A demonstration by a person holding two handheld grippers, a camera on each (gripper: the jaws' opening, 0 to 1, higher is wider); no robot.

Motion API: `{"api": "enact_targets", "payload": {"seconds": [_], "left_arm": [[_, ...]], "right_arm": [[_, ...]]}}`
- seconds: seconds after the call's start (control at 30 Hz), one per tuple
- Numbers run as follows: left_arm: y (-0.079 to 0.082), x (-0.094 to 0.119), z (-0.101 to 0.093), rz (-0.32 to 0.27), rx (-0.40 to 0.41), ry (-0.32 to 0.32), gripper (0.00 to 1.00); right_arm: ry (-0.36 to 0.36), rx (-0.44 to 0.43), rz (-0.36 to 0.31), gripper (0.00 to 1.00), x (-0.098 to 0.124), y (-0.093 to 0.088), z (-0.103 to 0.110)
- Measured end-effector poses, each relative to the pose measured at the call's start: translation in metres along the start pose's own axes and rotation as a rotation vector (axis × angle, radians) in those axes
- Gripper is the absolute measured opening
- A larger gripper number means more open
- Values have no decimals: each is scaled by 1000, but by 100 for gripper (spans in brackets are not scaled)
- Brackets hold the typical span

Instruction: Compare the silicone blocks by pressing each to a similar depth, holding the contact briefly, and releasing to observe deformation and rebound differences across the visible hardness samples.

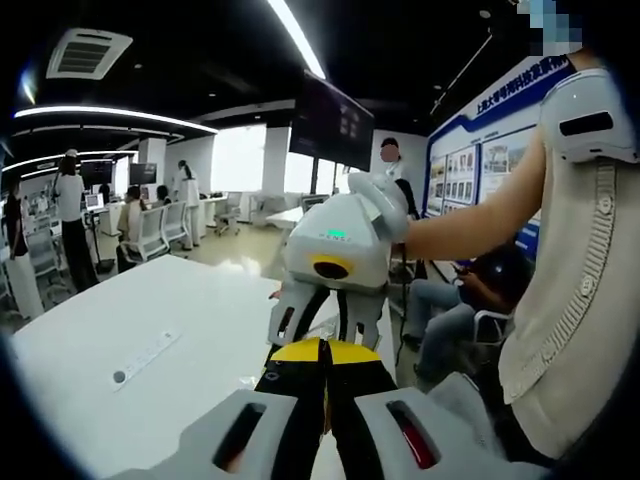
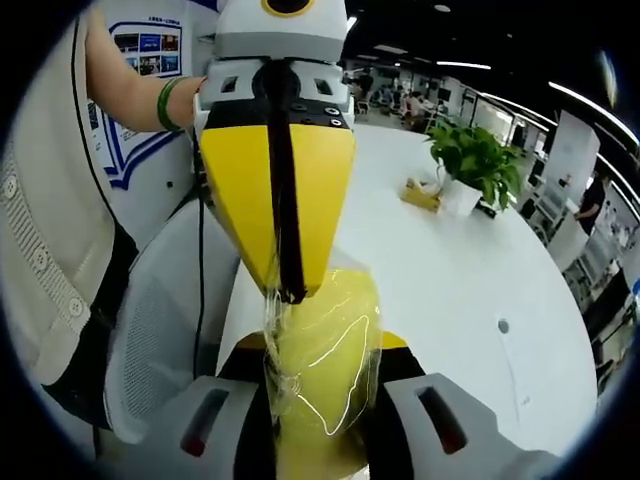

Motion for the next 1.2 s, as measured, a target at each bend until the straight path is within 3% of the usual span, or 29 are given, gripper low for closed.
{"api": "enact_targets", "payload": {"seconds": [1.2], "left_arm": [[-6,6,4,-23,28,-15,0]], "right_arm": [[22,-40,2,32,-8,-3,-1]]}}
Point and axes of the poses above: the point that each gripper's makers call its tool centre point, and the gripper's own axes: x roughly backward along the fingers, z roughly to its left, y roughly out of its top, the point moved 8 cm from there along x, roughly backward along the fingers, and after that the axes turned 13 degrees about y, right-handed, at the moved point
